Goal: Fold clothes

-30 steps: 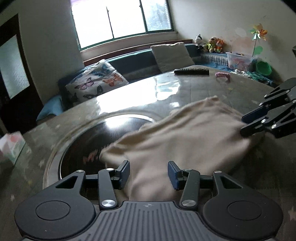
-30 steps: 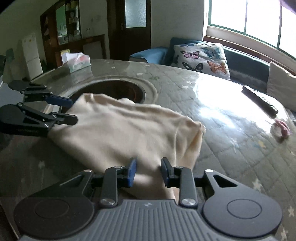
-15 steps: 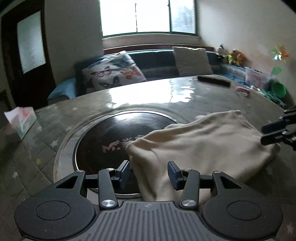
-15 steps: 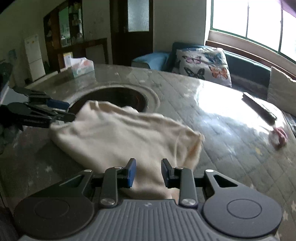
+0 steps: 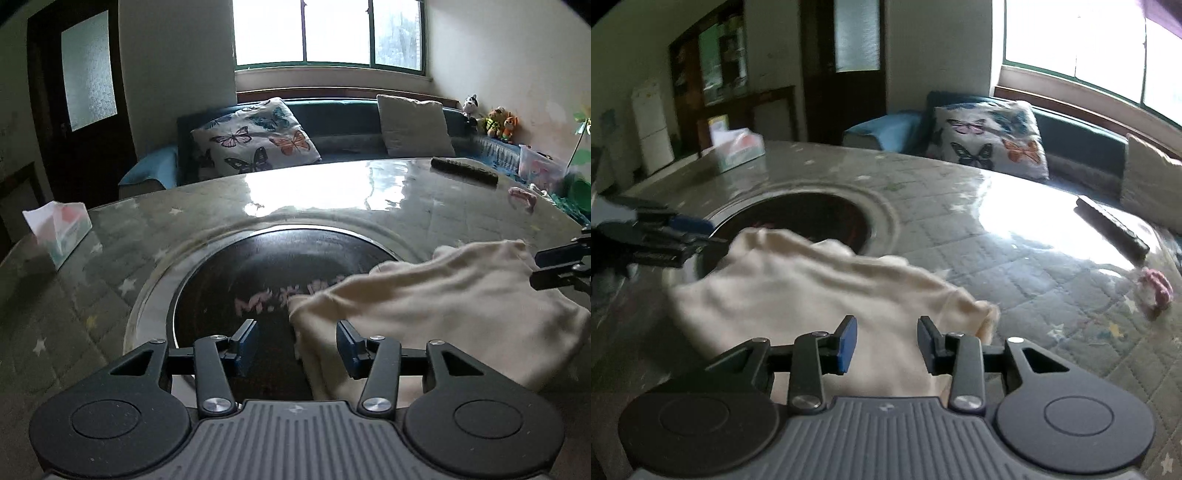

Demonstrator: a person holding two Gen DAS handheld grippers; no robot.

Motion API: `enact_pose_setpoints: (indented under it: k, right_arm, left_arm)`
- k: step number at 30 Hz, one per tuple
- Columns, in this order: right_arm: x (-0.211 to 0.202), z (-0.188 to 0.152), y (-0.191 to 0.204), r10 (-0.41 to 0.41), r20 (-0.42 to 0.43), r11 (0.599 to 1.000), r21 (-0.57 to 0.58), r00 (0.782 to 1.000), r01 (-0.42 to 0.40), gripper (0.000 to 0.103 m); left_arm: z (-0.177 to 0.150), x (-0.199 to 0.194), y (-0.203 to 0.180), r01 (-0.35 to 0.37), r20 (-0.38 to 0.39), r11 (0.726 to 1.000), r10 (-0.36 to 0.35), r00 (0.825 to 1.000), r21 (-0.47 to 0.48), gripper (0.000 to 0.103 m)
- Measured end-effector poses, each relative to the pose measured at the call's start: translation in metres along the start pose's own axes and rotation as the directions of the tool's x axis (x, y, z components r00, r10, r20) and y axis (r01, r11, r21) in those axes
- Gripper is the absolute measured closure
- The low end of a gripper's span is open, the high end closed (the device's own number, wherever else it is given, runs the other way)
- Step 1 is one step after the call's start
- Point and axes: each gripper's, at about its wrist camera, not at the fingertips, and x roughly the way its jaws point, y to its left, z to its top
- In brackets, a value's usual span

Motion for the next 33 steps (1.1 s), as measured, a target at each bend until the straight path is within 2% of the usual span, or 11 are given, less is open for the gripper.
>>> enact_pose_setpoints:
  k: [5,8,10,13,18,24,33]
  right_arm:
    - [0.023,0.001,-0.019,-0.040,-0.017,0.997,0.067,0.999,0.041,0.067]
    - [0.029,-0.003,-0.030,-0.025,-0.035,0.992,0.122,0.999,0.029,0.067]
    - [0.024,0.000,-0.027,-0.026,-0.028,0.993,0.114,0.999,0.029,0.067]
    - [0.013,0.006,-0.017,-0.019,-0.009,0.997,0.070,1.000,0.020,0.066]
    - [0.001,0.014,0.020,0.058,0.010,0.997,-0.046,0.998,-0.057,0.061]
    - [0.005,0.016,0.082,0.192,-0.014,0.960,-0.205,0.981,-0.191,0.058]
    - [0.020,0.012,0.157,0.306,-0.083,0.857,-0.411,0.948,-0.312,0.058]
  left_arm:
    - [0.000,0.022,0.005,-0.039,-0.041,0.999,0.038,0.998,-0.005,0.051]
    - [0.000,0.024,0.009,-0.030,-0.047,0.999,0.029,0.998,-0.019,0.051]
    - [0.003,0.021,0.011,-0.030,-0.046,0.999,0.028,0.999,-0.028,0.050]
    - [0.007,0.014,0.014,-0.029,-0.037,0.999,0.028,0.999,-0.045,0.044]
    - [0.011,0.004,0.026,-0.045,-0.023,0.996,0.043,0.999,-0.080,0.018]
    - [0.013,-0.006,0.033,-0.058,-0.017,0.993,0.056,0.998,-0.107,0.017]
    - [0.005,-0.010,0.050,-0.011,-0.067,0.964,-0.007,0.998,-0.265,0.018]
